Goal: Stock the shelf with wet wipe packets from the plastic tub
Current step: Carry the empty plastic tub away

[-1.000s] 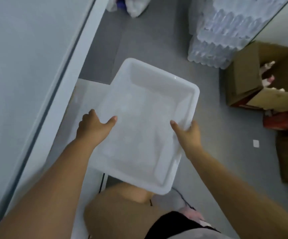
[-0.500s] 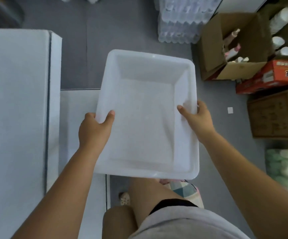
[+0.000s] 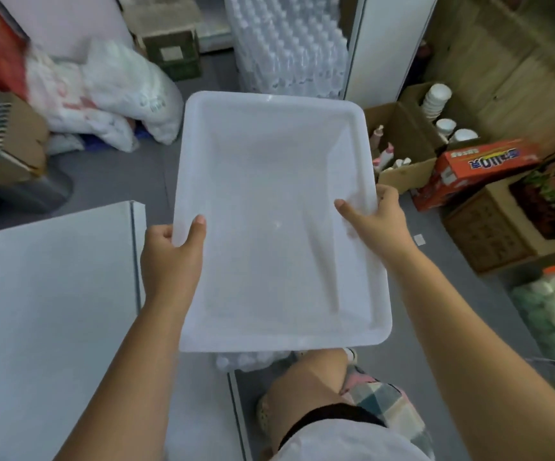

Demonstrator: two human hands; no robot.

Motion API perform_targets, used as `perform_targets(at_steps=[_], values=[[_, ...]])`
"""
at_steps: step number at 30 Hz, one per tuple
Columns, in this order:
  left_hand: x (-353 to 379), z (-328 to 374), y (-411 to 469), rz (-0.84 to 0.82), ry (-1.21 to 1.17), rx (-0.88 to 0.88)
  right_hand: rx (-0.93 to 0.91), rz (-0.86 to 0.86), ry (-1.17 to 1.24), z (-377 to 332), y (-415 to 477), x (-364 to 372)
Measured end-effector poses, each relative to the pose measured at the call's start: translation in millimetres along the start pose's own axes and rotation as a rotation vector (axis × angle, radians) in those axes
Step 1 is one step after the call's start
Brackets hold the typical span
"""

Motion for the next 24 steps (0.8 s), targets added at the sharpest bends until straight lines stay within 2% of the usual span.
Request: perform_targets(at_steps=[7, 12, 19, 24], values=[[23, 52, -12, -0.059, -0.013, 0.09, -0.041, 0.049, 0.069, -17, -7, -49], [86, 112, -15, -0.095, 0.01, 0.141, -0.066, 0.09, 0.135, -3, 17, -113], [237, 209, -2, -0.136, -0.043, 0.12, -0.066, -0.001, 0.216, 6, 118, -255], [372, 302, -11, -0.276, -0.108, 0.174, 0.01, 0.165, 0.287, 21, 168, -393]])
Point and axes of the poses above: each hand's wrist, its own y-axis towards the middle knuckle, its own x-axis out of the palm, z = x × y, the point moved 10 cm from there along y, towards the middle knuckle, and after that the axes turned 7 degrees about -z, right-handed, at the moved point
